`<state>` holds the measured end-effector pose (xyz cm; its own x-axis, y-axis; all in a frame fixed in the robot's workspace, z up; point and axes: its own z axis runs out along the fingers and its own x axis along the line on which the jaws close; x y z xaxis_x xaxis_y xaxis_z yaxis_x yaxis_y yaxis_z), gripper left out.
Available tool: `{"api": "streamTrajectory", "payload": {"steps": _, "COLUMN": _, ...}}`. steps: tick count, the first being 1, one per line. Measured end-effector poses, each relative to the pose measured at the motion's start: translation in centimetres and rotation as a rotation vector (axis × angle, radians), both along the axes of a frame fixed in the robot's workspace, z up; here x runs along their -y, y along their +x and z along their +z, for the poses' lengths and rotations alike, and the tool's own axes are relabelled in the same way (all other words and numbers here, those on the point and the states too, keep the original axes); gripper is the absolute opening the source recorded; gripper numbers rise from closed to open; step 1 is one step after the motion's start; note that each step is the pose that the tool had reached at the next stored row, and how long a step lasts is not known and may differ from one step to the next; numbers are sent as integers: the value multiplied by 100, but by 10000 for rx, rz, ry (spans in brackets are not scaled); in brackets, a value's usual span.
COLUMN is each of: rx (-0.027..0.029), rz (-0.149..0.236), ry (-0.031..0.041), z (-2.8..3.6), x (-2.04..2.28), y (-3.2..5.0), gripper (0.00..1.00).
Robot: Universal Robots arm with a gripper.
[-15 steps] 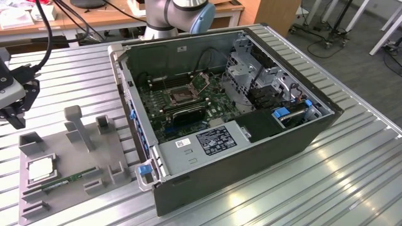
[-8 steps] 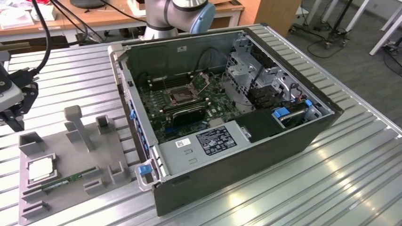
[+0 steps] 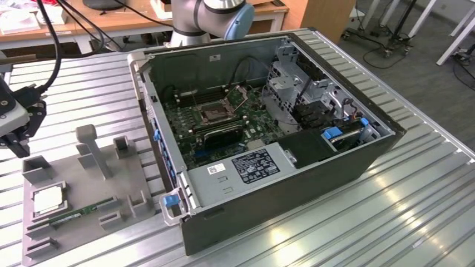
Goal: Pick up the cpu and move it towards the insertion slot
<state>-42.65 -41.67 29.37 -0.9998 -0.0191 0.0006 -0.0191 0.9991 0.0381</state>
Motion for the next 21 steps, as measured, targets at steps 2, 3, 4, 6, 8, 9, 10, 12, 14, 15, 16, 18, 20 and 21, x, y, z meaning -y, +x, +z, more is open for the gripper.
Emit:
{"api": "streamTrajectory", "payload": {"steps": 2, "rx": 1, "rz": 0, "ry": 1, "z": -1, "x": 0, "y": 0, "gripper": 11}}
{"api": "streamTrajectory", "payload": {"steps": 3, "rx": 1, "rz": 0, "ry": 1, "z": -1, "x": 0, "y": 0, "gripper": 11}}
{"api": "streamTrajectory", "payload": {"steps": 4, "rx": 1, "rz": 0, "ry": 1, "z": -1, "x": 0, "y": 0, "gripper": 11}}
{"api": "streamTrajectory", "payload": {"steps": 6, "rx": 1, "rz": -1, "ry": 1, "z": -1, "x": 0, "y": 0, "gripper": 11}}
{"api": "streamTrajectory", "payload": {"steps": 8, "rx": 1, "rz": 0, "ry": 1, "z": -2, "x": 0, "y": 0, "gripper": 11}}
{"api": "streamTrajectory", "payload": {"steps": 9, "rx": 2, "rz": 0, "ry": 1, "z": -4, "x": 0, "y": 0, "gripper": 11}}
{"api": "streamTrajectory", "payload": {"steps": 10, "rx": 5, "rz": 0, "ry": 3, "z": -9, "x": 0, "y": 0, "gripper": 11}}
{"api": "streamTrajectory", "payload": {"steps": 12, "rx": 2, "rz": 0, "ry": 3, "z": -24, "x": 0, "y": 0, "gripper": 11}}
{"api": "streamTrajectory", "payload": {"steps": 14, "rx": 3, "rz": -1, "ry": 3, "z": -54, "x": 0, "y": 0, "gripper": 11}}
{"api": "streamTrajectory", "payload": {"steps": 15, "rx": 2, "rz": -1, "ry": 3, "z": -69, "x": 0, "y": 0, "gripper": 11}}
{"api": "streamTrajectory", "payload": {"steps": 16, "rx": 1, "rz": -1, "ry": 2, "z": -85, "x": 0, "y": 0, "gripper": 11}}
{"api": "streamTrajectory", "payload": {"steps": 18, "rx": 2, "rz": 0, "ry": 3, "z": -110, "x": 0, "y": 0, "gripper": 11}}
{"api": "streamTrajectory", "payload": {"steps": 20, "rx": 0, "rz": 0, "ry": 1, "z": -115, "x": 1, "y": 0, "gripper": 11}}
{"api": "streamTrajectory", "payload": {"steps": 21, "rx": -2, "rz": 0, "ry": 0, "z": -115, "x": 1, "y": 0, "gripper": 11}}
